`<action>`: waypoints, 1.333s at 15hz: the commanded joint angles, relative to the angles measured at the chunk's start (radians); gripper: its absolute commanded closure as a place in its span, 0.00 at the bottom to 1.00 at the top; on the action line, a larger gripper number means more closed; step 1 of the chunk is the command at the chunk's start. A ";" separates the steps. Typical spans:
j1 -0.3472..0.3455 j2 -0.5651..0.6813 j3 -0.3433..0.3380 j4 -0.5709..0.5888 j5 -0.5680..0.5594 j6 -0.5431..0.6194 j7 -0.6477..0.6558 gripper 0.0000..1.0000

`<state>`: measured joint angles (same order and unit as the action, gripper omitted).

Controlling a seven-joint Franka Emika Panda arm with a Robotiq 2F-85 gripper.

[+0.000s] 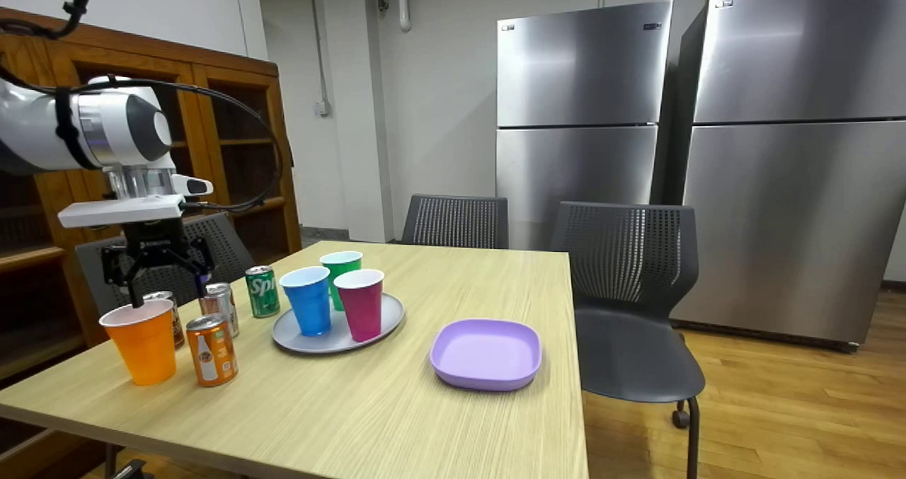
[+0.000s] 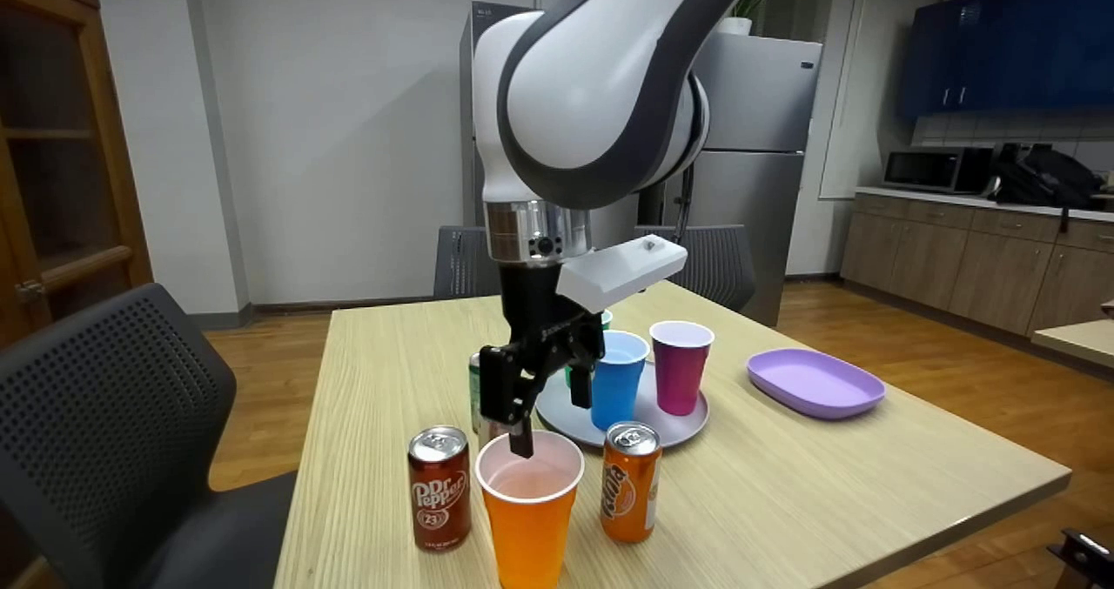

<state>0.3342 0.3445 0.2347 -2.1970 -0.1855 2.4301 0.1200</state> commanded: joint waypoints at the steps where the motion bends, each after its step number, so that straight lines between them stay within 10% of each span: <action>1: 0.017 0.014 -0.013 0.018 -0.009 -0.031 0.024 0.00; 4: 0.017 0.024 -0.013 0.021 -0.007 -0.035 0.020 0.00; 5: 0.017 0.024 -0.013 0.020 -0.008 -0.036 0.019 0.25; 15: 0.022 0.018 -0.012 0.019 -0.010 -0.039 0.017 0.97; 20: 0.028 -0.019 -0.013 0.005 -0.018 -0.037 0.028 0.99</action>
<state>0.3441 0.3638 0.2315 -2.1921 -0.1854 2.4262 0.1200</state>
